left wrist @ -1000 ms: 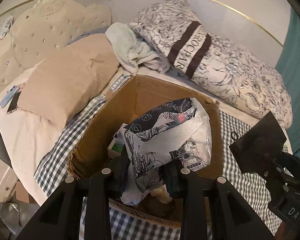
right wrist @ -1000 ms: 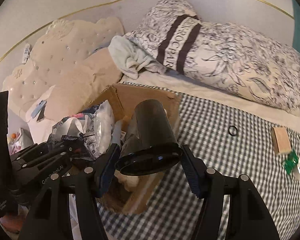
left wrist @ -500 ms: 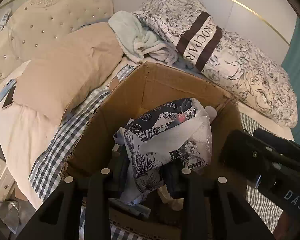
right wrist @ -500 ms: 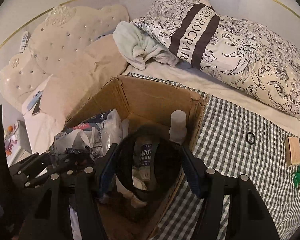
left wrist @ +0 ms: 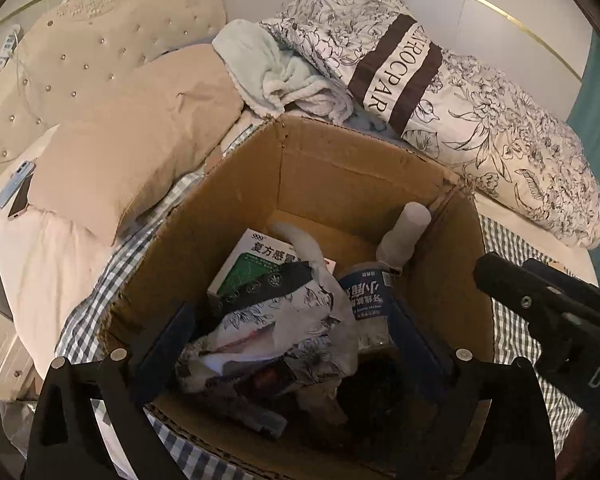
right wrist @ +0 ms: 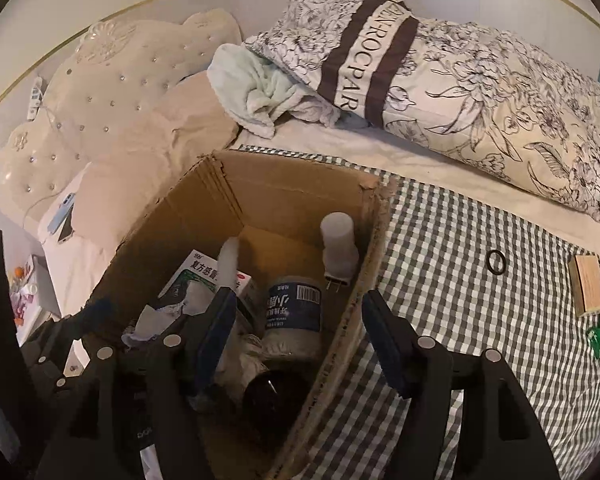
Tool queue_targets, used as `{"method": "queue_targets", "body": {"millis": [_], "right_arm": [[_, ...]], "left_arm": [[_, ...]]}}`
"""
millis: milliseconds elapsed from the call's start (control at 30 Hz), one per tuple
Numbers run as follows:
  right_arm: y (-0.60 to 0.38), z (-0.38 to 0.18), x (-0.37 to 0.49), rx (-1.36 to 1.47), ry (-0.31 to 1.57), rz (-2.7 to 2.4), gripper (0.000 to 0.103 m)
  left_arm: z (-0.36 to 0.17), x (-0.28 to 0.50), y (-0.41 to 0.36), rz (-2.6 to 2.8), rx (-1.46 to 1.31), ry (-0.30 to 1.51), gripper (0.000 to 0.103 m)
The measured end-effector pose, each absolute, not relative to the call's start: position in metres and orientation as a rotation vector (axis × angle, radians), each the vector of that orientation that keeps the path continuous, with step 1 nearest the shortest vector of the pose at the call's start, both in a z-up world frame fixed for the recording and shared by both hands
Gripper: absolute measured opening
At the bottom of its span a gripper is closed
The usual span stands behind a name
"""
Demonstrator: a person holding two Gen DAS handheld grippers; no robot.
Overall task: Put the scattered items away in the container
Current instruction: 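Open both tools to drop the tissue box and black cup into the box, then move both tools back toward the remaining items on the sheet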
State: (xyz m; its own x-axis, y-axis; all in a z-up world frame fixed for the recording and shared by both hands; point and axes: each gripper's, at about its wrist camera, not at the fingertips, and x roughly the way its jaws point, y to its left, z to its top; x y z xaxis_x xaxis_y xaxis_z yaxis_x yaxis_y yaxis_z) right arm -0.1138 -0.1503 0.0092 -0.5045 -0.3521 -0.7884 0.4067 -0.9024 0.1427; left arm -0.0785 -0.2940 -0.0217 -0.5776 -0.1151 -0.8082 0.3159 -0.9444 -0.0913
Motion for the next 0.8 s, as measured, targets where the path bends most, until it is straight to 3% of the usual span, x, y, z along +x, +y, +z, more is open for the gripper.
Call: {"method": "queue_targets", "body": {"millis": [500,700,800], "right_arm": [[-0.057,0.024,-0.112,1.225,-0.045,-2.498,0.065],[0.016,0.031,-0.109,1.223,-0.141,-2.591,0.078],[0.053,0.027,-0.109,1.243,-0.177,-2.659,0.08]], "left_arm": [[0.009,-0.085,-0.21,-2.654,1.267,0.271,0.103],[0.009,-0.096,-0.153,-2.732,1.288,0.227,0.103],[0.004,-0.1,-0.127,-2.772,1.305,0.214,0.103]]}}
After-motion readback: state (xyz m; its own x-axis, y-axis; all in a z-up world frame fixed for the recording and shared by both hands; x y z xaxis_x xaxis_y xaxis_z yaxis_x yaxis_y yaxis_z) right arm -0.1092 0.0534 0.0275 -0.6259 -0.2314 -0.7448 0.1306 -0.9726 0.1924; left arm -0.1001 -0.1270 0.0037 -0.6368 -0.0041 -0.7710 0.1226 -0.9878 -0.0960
